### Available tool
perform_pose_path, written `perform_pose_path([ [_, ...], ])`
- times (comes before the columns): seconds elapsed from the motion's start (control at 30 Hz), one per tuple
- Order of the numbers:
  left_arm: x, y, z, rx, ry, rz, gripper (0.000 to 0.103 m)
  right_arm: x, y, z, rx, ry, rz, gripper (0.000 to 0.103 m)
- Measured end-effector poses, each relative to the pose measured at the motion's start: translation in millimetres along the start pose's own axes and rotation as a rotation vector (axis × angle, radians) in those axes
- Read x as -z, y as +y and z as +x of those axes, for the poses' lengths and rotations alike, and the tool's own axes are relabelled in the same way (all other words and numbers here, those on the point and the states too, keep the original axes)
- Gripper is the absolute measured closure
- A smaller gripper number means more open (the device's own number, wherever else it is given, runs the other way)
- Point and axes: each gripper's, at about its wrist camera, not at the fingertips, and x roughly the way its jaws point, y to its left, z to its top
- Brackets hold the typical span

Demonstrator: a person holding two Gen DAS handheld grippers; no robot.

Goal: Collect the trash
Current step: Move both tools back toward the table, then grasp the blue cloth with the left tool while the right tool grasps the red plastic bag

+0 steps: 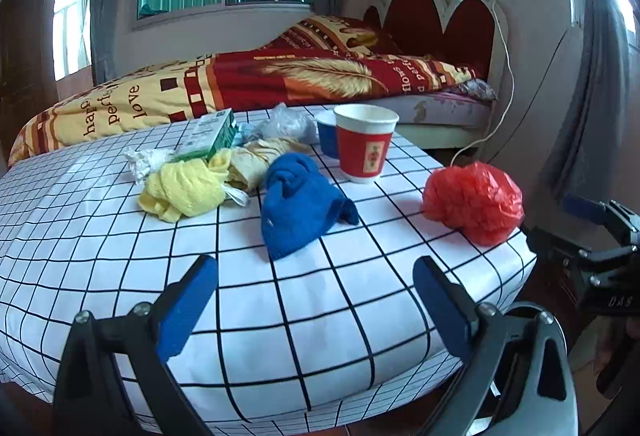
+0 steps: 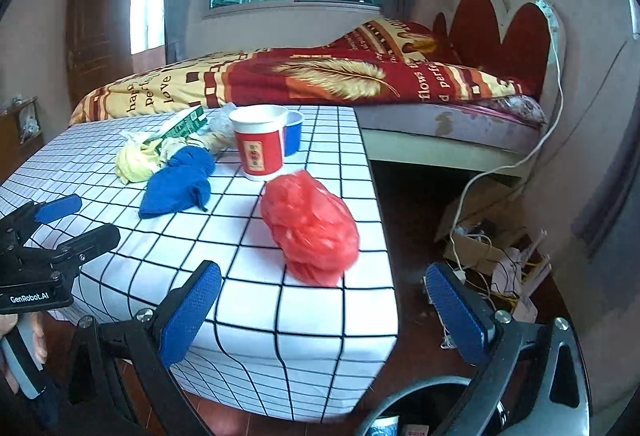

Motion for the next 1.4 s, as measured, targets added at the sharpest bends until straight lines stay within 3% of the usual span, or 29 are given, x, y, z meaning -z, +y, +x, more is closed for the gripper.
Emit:
perform_pose_path([
  [0.5,-7,4,20,0.001,0.023,-0.018,0.006,-6,-3,22,-0.014,0.037,-0.024,0.003],
  [0.73,-17,-1,49,-0.001,0.053,0.006,0.007,-12,-10,50,-0.025,0.077,-0.020,0.015],
  [0.8,-21,-1,61,-0.002,0.073,0.003,0.007,-14,-11,58,-0.039,0.090,-0.027,0.022],
  [0.9,-27,3,83,-0.008,0.112,-0.020,0.008,-19,-12,73,-0.064,0.114,-0.022,0.040],
  [0.97,-32,6,95,-0.011,0.130,-0.036,0.014,-22,-12,82,-0.073,0.129,-0.016,0.059],
  [1.27,-42,5,122,0.034,0.210,-0.055,0.035,-32,-12,97,-0.069,0.141,0.044,0.069],
  [1.37,-41,2,124,0.032,0.231,-0.035,0.054,-30,-12,93,-0.070,0.139,0.056,0.071],
  [1.4,-41,0,123,0.034,0.229,-0.020,0.070,-28,-12,91,-0.071,0.140,0.060,0.071],
])
